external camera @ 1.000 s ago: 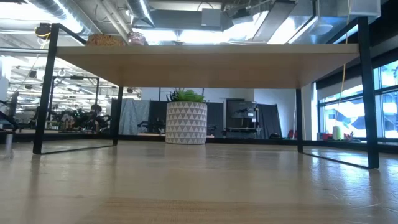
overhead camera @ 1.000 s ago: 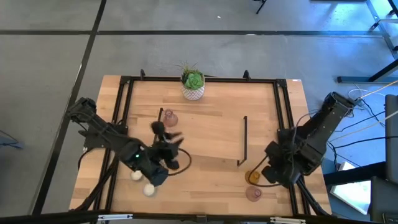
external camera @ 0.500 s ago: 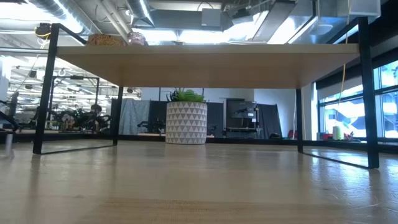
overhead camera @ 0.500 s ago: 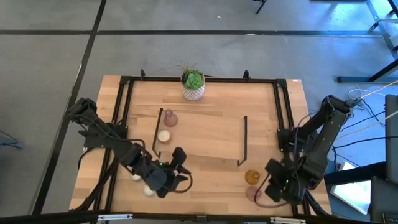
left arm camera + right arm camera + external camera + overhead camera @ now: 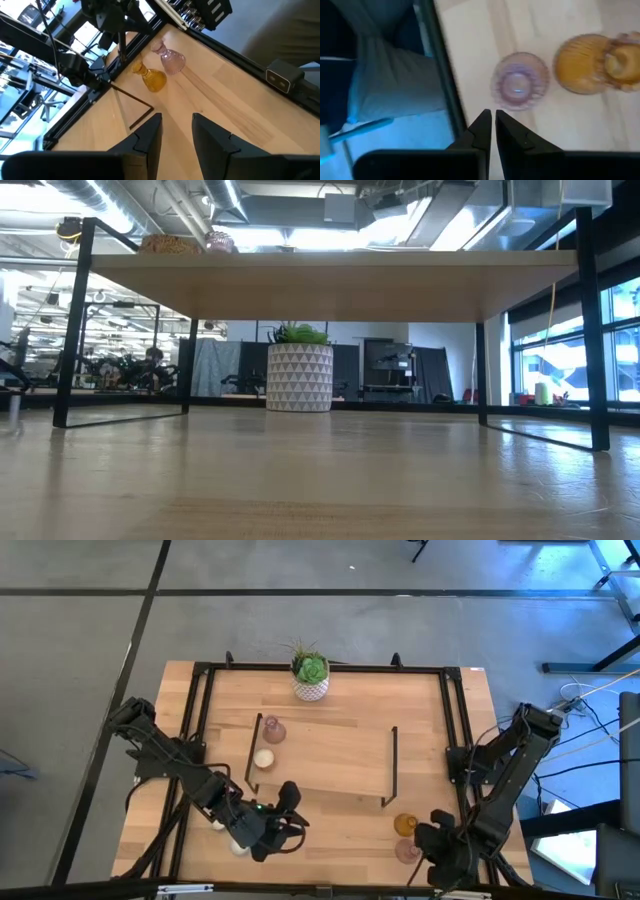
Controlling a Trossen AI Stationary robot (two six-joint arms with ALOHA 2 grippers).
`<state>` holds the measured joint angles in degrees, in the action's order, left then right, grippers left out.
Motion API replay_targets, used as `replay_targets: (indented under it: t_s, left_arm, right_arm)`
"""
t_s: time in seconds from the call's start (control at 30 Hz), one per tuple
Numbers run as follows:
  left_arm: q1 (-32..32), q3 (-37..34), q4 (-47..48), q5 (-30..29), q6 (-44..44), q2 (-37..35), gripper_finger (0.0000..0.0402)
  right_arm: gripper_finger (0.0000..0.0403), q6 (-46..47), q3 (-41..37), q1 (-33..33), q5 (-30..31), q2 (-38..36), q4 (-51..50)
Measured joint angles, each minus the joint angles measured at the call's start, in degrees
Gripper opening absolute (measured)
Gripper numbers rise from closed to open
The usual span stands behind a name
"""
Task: Pick & Place candle stick holders
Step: Adjust the shelf
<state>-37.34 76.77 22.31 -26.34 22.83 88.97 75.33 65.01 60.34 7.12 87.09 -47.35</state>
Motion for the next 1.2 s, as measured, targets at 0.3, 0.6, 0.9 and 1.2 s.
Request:
replay_targets:
  t_s: [0.3, 0.6, 0.9, 1.2]
  left_arm:
    - [0.0, 0.0, 0.1, 0.8, -0.2, 0.0, 0.0102]
    - [0.0, 0.0, -2.0, 2.4, -1.7, 0.0, 0.0102]
    - [-0.7, 0.0, -1.6, 2.5, -2.6, 0.0, 0.0102]
    - [-1.0, 0.0, -1.1, 2.2, -2.7, 0.0, 0.0102]
  right_arm:
    - [0.0028, -18.4, 1.9, -3.7, 1.1, 0.0, 15.2]
    - [0.0028, -34.3, 2.0, -10.6, 1.9, 0.0, 19.3]
    - [0.0029, -56.5, 2.0, -18.7, 11.0, 0.0, 25.9]
    - [0.0087, -56.4, 2.0, -23.3, 12.5, 2.0, 25.7]
